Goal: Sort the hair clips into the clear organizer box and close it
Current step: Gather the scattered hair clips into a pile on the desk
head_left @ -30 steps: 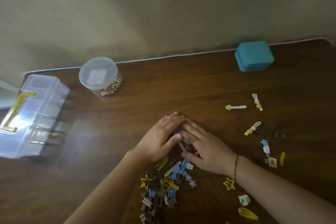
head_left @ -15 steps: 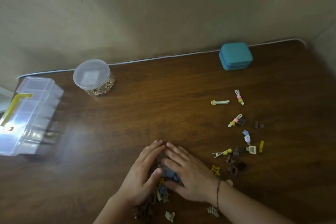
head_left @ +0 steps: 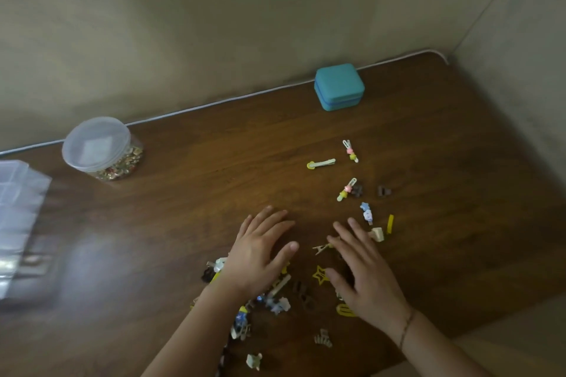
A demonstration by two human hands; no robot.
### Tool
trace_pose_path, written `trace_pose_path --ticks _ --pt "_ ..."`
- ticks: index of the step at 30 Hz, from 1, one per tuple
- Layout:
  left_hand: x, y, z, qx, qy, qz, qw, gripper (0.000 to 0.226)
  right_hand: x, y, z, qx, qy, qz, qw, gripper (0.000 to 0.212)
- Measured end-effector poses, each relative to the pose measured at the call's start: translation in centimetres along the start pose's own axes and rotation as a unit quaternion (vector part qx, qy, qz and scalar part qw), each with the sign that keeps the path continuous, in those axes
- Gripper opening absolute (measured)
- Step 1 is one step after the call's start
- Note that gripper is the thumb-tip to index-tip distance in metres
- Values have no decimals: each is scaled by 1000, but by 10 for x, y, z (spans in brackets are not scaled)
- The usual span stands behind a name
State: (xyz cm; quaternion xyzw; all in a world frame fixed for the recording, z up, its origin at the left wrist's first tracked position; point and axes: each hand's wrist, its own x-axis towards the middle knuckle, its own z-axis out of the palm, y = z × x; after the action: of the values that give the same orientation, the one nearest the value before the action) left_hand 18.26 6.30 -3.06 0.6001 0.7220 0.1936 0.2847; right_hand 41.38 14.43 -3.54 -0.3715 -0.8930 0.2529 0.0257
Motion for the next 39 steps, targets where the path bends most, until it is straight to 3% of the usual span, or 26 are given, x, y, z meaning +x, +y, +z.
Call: trace_pose_path --ticks 5,11,15,18,20,24,29,33,39 --pt "-7 -9 5 9 1 4 1000 69 -5 -39 18 25 -49 -18 998 61" --pt "-7 -7 8 -5 24 2 1000 69 -11 -64 41 69 -43 -76 994 60" --pt "9 9 12 0 29 26 999 65 -17 -37 21 108 57 -65 990 48" --pt "32 35 17 13 -22 74 997 65 -15 10 -6 124 148 12 981 42" --pt "52 52 24 8 -34 95 995 62 -4 41 -28 110 161 60 979 48" --pt "102 72 34 -19 42 74 996 58 34 81 -60 76 71 88 991 59" --pt "141 73 39 47 0 120 992 48 53 85 -63 19 -33 56 998 72" --pt "117 59 39 71 18 194 978 46 31 67 -46 23 -49 21 998 77" --pt "75 38 31 39 51 228 972 35 -6 31 -13 53 -68 -24 996 76"
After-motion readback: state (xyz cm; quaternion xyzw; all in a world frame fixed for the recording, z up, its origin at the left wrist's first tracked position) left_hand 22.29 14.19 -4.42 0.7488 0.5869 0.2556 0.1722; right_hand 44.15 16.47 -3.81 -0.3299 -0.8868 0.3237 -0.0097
